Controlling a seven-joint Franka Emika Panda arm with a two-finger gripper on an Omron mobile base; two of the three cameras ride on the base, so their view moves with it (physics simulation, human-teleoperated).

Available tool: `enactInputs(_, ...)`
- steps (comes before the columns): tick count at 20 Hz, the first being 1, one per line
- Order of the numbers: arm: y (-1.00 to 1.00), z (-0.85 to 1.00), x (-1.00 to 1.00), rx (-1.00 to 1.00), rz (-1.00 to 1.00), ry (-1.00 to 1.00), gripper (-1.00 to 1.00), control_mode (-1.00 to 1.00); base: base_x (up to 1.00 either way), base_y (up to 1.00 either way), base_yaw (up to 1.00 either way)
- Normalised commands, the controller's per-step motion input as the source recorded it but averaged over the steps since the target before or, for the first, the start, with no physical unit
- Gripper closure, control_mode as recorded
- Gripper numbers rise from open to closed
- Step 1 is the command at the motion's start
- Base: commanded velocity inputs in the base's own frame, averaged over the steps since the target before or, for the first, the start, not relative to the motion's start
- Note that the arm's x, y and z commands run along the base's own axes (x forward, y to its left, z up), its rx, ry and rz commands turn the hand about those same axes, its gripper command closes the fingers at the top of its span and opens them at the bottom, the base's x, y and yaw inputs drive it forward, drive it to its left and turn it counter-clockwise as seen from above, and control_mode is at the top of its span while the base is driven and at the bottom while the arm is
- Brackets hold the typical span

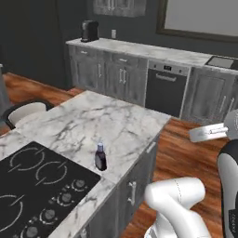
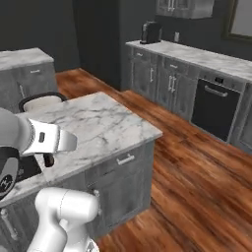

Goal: Take 2 condiments from the cabinet and move them on the counter near the stove.Make sure the condiments are lined up with each other, next to each other.

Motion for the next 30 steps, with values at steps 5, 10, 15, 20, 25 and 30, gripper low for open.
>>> enactInputs(5,0.0,0.0,0.0,0.0,0.0,0.0,-1.0,1.0,0.0,0.0,-1.0)
enactInputs(10,0.0,0.0,0.0,0.0,0.0,0.0,-1.0,1.0,0.0,-0.01,-1.0)
enactInputs(15,0.0,0.0,0.0,0.0,0.0,0.0,-1.0,1.0,0.0,-0.16,-0.95)
enactInputs(20,0.0,0.0,0.0,0.0,0.0,0.0,-1.0,1.0,0.75,-0.18,-0.61)
enactInputs(25,0.0,0.0,0.0,0.0,0.0,0.0,-1.0,1.0,1.0,-0.24,-0.36)
enactInputs(30,0.0,0.0,0.0,0.0,0.0,0.0,-1.0,1.0,1.0,-0.46,-0.21)
